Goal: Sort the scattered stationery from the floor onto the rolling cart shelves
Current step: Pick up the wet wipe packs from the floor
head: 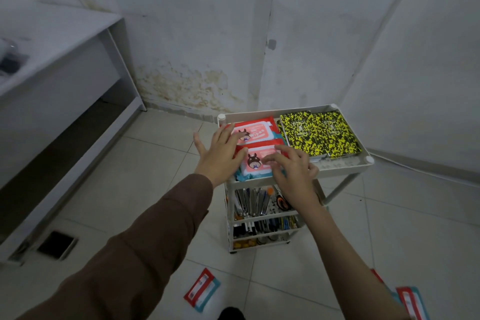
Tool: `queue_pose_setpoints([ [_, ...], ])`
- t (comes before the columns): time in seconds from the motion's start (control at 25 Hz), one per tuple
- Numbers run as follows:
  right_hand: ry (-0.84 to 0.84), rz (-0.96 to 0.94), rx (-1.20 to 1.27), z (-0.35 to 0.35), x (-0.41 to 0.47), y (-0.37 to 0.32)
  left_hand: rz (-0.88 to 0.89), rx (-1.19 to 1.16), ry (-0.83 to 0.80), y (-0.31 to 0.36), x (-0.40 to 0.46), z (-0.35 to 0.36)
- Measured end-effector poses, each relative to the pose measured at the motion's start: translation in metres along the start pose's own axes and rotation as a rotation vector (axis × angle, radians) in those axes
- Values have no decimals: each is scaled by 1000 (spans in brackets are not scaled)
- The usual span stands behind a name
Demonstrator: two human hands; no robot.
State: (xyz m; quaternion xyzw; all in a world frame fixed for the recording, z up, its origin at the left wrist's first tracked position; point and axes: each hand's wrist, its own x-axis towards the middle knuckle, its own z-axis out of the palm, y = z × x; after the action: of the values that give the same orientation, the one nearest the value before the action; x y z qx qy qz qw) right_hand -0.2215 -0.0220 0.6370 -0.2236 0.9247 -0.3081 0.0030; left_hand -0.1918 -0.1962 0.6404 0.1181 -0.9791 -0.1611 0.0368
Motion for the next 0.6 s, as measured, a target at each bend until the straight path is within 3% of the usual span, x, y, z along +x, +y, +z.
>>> queue_pose_setpoints([
  [0.12, 82, -60, 46, -3, -20, -13, -101, -185, 190, 9, -39, 1],
  [0.28, 60, -199, 98, -6, -60, -27, -248, -299, 340, 17, -101, 2],
  [0.48, 6, -260, 163, 9, -109, -32, -394, -382, 359, 9, -183, 15],
  [0.6, -120, -281, 257, 33, -137, -37, -515, -379, 329, -14, -232, 30],
])
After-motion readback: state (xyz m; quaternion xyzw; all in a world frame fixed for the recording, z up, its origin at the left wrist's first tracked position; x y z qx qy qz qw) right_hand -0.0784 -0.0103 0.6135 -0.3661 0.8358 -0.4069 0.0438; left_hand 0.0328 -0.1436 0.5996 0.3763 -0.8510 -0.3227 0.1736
